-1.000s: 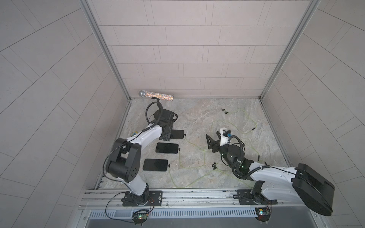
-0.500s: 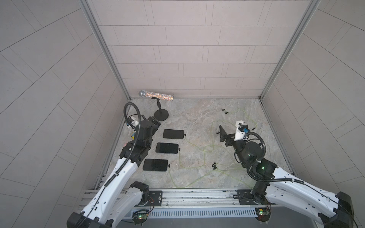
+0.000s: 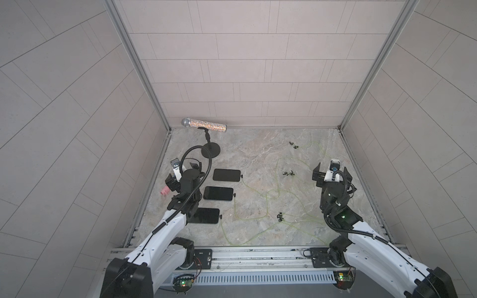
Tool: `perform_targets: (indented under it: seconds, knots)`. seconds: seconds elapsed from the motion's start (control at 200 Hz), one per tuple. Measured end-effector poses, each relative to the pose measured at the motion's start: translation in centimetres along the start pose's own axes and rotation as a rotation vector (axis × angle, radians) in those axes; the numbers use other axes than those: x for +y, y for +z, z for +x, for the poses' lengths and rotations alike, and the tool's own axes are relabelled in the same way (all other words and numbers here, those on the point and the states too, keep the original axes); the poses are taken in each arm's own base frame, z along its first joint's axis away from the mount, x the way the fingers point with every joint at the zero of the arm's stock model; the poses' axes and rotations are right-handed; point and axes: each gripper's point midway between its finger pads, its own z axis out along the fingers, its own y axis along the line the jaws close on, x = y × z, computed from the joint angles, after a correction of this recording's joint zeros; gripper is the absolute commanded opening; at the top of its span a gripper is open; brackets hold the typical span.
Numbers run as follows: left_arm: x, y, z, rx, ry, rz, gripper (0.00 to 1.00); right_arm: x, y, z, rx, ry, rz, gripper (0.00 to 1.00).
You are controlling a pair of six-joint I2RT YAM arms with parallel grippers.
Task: Plug wired earphones into phones
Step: Reset both arms
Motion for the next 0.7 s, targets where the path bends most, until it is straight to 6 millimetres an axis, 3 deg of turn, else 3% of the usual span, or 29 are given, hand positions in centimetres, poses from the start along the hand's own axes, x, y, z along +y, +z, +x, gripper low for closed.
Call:
perform_targets:
  seconds: [0.165, 0.315, 0.385, 0.545, 0.64, 0.7]
  knots:
    - [0.6, 2.0, 3.4, 0.028, 0.095, -0.041, 1.0, -0.9, 2.1, 4.5, 0.097, -0.039, 0.084, 1.0]
    - [1.0, 3.8, 6.8, 0.072, 0.166, -0.056, 1.0, -0.4, 3.5, 7.2, 0.137, -0.07, 0.1, 1.0]
    - [0.7, 4.4, 7.4, 0.078, 0.18, -0.046, 1.0, 0.4, 4.2, 8.3, 0.15, -0.092, 0.08, 1.0]
    - [-0.5, 5.4, 6.7, 0.008, 0.137, -0.01, 1.0, 2.1, 5.6, 11.0, 0.157, -0.124, 0.051, 1.0]
    - [-1.4, 5.9, 8.2, 0.036, 0.171, 0.045, 1.0, 3.0, 5.8, 12.7, 0.165, -0.154, 0.006, 1.0]
    - [-2.1, 6.3, 9.0, 0.054, 0.195, 0.069, 1.0, 3.4, 5.8, 12.8, 0.161, -0.152, -0.026, 1.0]
